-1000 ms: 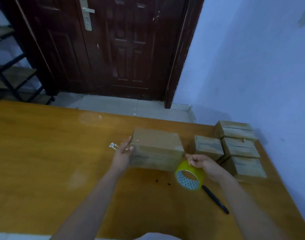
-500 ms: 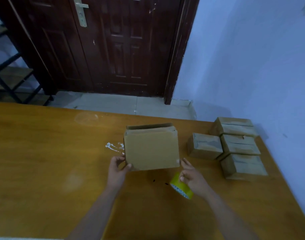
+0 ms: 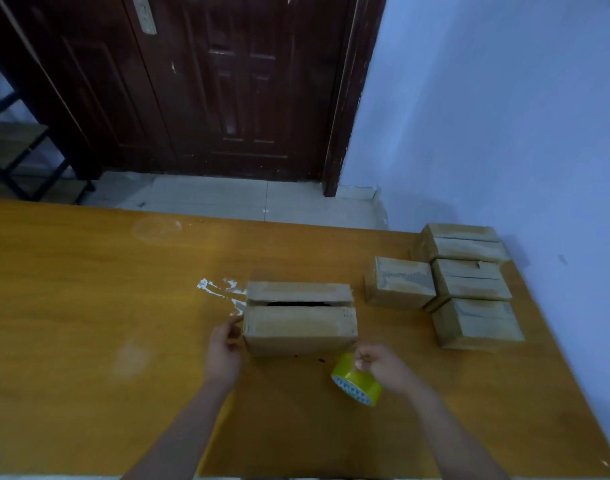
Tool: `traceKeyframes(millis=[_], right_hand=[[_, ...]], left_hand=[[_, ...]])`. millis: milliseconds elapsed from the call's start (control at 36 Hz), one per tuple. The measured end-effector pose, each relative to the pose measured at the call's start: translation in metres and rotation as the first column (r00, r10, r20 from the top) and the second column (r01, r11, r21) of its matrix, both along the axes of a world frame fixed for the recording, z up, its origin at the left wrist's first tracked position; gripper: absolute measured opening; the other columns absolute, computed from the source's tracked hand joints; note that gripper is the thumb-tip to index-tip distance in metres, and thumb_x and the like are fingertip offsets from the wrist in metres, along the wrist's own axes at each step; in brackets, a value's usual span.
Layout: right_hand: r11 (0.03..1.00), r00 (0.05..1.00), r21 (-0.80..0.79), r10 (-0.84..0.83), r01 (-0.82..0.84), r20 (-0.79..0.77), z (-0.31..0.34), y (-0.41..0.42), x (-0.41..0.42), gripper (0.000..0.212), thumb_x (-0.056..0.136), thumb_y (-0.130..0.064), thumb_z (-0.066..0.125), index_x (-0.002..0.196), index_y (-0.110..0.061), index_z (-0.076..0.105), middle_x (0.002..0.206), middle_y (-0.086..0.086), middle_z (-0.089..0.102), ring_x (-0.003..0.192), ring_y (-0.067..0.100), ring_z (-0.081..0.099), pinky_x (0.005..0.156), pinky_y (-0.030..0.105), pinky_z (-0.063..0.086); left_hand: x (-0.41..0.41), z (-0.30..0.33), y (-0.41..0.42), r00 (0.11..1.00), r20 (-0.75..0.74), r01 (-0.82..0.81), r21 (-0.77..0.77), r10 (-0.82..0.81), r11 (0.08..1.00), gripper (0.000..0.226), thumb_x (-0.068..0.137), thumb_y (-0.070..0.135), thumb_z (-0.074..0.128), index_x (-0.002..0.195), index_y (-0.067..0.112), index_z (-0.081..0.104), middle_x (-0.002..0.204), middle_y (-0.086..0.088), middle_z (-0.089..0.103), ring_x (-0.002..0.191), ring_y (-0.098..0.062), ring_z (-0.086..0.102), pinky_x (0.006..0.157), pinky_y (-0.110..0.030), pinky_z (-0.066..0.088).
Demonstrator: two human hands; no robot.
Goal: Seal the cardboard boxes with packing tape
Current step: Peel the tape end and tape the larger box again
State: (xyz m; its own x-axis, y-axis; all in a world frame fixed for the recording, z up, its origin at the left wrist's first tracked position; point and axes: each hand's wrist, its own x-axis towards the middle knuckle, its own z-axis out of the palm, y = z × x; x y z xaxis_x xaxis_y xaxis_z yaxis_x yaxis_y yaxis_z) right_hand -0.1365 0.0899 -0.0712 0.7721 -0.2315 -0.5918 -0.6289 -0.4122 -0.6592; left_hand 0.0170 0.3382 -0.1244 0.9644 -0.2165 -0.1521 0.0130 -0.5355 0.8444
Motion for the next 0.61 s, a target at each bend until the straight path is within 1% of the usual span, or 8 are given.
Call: traceKeyframes(millis=[83,222,333,389,444,500,556,611], right_hand=[[0.998,0.999,0.053,-0.024,0.023,0.030,0.011,-0.006,-0.012,0.030,0.094,-0.006,0.050,0.067,-0.017,0.055,0.123,-0.011,0.051,0.117,0.017,0.046,0.093,0.031,0.036],[0.990,0.977,0.074,-0.132,0.121,0.169,0.053,-0.014,-0.019,0.018,0.092,-0.003,0.053,0.075,-0.005,0.059,0.118,-0.011,0.059,0.104,0.012,0.055,0.082,0.029,0.043],[0.989,0.948,0.023,-0.150,0.149,0.279,0.090,-0.014,-0.007,0.017,0.091,-0.007,0.056,0.076,-0.004,0.064,0.119,-0.010,0.059,0.104,0.005,0.054,0.084,0.032,0.042],[0.988,0.934,-0.022,-0.139,0.155,0.328,0.106,-0.013,0.003,0.015,0.090,-0.007,0.057,0.081,-0.003,0.067,0.117,-0.007,0.060,0.102,-0.001,0.052,0.086,0.029,0.040],[0.984,0.913,-0.035,-0.147,0.174,0.381,0.121,-0.010,0.012,0.013,0.090,-0.008,0.058,0.085,-0.003,0.070,0.112,-0.006,0.060,0.100,-0.004,0.052,0.086,0.019,0.039],[0.981,0.892,-0.048,-0.150,0.188,0.427,0.134,-0.008,0.020,0.013,0.089,-0.008,0.059,0.087,-0.003,0.071,0.110,-0.006,0.061,0.102,-0.004,0.051,0.083,0.010,0.036],[0.978,0.872,-0.086,-0.130,0.192,0.472,0.144,-0.007,0.026,0.016,0.089,-0.006,0.059,0.079,-0.008,0.072,0.113,-0.002,0.062,0.110,0.004,0.051,0.090,0.019,0.037],[0.966,0.835,-0.131,-0.118,0.221,0.537,0.151,-0.008,0.030,0.019,0.087,-0.003,0.060,0.075,-0.012,0.071,0.110,0.001,0.063,0.108,0.009,0.054,0.092,0.027,0.039]], left_hand=[[0.011,0.018,0.001,0.992,0.032,-0.121,-0.028,0.121,0.992,0.047,0.083,-0.018,0.044,0.121,0.005,0.058,0.107,-0.009,0.053,0.098,-0.021,0.049,0.086,-0.040,0.043],[0.026,0.065,-0.023,0.979,0.170,-0.078,-0.179,0.109,0.981,0.021,0.091,-0.004,0.051,0.108,0.002,0.061,0.105,-0.013,0.059,0.090,-0.017,0.053,0.076,-0.022,0.041],[0.011,0.119,-0.061,0.949,0.216,0.286,-0.277,-0.231,0.917,0.018,0.095,0.008,0.053,0.094,0.024,0.060,0.095,0.005,0.060,0.085,0.002,0.055,0.073,-0.007,0.042],[-0.002,0.141,-0.081,0.856,0.254,0.505,-0.223,-0.450,0.834,0.011,0.094,0.015,0.056,0.092,0.024,0.061,0.093,0.010,0.058,0.085,0.004,0.055,0.074,-0.010,0.044],[-0.016,0.160,-0.101,0.761,0.244,0.642,-0.150,-0.601,0.752,0.010,0.092,0.025,0.061,0.093,0.015,0.064,0.092,0.004,0.059,0.086,-0.005,0.057,0.075,-0.021,0.047],[-0.026,0.173,-0.117,0.689,0.244,0.709,-0.034,-0.682,0.704,0.020,0.087,0.034,0.065,0.088,0.015,0.060,0.089,0.000,0.057,0.082,-0.014,0.054,0.071,-0.027,0.045],[-0.030,0.180,-0.127,0.664,0.277,0.707,0.068,-0.694,0.704,0.019,0.086,0.033,0.067,0.085,0.016,0.059,0.085,0.000,0.054,0.079,-0.014,0.050,0.066,-0.028,0.038],[-0.030,0.187,-0.133,0.688,0.276,0.681,0.073,-0.671,0.729,0.019,0.087,0.029,0.067,0.085,0.011,0.062,0.086,-0.004,0.059,0.080,-0.017,0.054,0.066,-0.030,0.042]])
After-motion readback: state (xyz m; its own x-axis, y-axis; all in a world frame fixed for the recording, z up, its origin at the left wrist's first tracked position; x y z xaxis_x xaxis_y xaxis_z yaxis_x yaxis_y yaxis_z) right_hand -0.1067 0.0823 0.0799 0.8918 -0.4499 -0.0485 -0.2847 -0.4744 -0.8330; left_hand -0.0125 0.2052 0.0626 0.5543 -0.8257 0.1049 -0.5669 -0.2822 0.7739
